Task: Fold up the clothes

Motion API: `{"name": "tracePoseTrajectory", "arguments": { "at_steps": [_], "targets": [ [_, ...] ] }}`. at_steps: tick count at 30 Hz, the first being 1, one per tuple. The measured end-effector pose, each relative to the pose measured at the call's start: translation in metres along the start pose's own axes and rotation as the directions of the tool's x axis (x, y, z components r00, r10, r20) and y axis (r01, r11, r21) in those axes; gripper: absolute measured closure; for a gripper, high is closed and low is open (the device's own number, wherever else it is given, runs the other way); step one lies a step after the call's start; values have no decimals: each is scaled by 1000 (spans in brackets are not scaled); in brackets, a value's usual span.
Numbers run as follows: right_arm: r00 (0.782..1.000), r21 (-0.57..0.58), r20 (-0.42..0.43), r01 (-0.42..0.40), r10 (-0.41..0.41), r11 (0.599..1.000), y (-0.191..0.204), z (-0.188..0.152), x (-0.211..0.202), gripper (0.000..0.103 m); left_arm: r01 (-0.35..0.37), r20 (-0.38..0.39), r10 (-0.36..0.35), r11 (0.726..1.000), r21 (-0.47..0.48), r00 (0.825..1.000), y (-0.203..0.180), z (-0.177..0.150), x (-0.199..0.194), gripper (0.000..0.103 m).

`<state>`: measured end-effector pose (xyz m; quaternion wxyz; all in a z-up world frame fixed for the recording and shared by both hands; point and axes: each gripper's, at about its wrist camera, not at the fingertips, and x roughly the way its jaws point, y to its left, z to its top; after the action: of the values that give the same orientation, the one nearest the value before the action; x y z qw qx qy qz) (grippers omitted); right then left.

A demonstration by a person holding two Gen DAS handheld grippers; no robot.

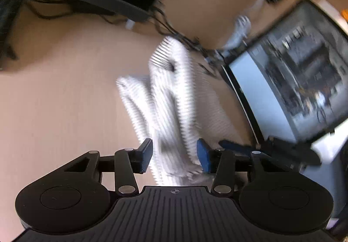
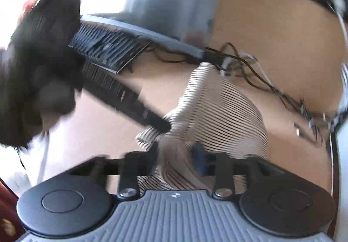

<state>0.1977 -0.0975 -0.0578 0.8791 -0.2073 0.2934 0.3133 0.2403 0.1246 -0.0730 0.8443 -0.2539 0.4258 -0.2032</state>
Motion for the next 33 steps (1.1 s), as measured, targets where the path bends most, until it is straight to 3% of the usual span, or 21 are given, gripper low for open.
{"name": "tracePoseTrajectory", "arguments": {
  "at_steps": [2,6,9,11,13,17,19,21,26,30,32,33],
  "targets": [
    [998,-53,31,49,-47,997,15,2,12,29,-22,30,23,999,-41,999,12,3,-10,44],
    [981,-168,7,195,-196,966,41,4,48,20,-49,47,52,997,-63,998,22,2,-19,36],
    [977,-181,-4,207,-211,961,33,-2,51,31,-70,58,74,994,-80,996,29,2,-25,32],
    [984,-159,-8,173,-176,972,19,0,34,51,-83,66,89,992,-91,994,34,1,-29,29],
    [986,-205,-2,164,-168,965,10,1,14,58,-96,73,103,990,-103,992,39,1,-33,29],
    [993,-357,-52,77,-102,931,8,-9,-5,60,-94,86,104,990,-107,991,41,5,-35,29],
    [992,-457,-105,20,-76,889,19,-22,-1,59,-81,82,88,993,-85,993,34,8,-32,29],
    [991,-518,-99,24,-88,855,32,-32,5,54,-64,70,68,997,-54,995,25,11,-26,29],
    [996,-220,-67,47,-63,974,15,-9,-6,47,-80,18,80,997,10,997,6,9,-1,36],
    [988,-215,-52,131,-145,968,18,-19,3,46,-88,-22,89,996,17,996,1,5,17,40],
    [990,-242,-38,123,-136,962,17,-20,-5,70,-96,-34,98,994,42,995,-3,5,24,44],
    [990,-267,-28,124,-136,956,16,-19,-12,74,-102,-37,104,993,56,994,-5,5,27,47]
  ]
}}
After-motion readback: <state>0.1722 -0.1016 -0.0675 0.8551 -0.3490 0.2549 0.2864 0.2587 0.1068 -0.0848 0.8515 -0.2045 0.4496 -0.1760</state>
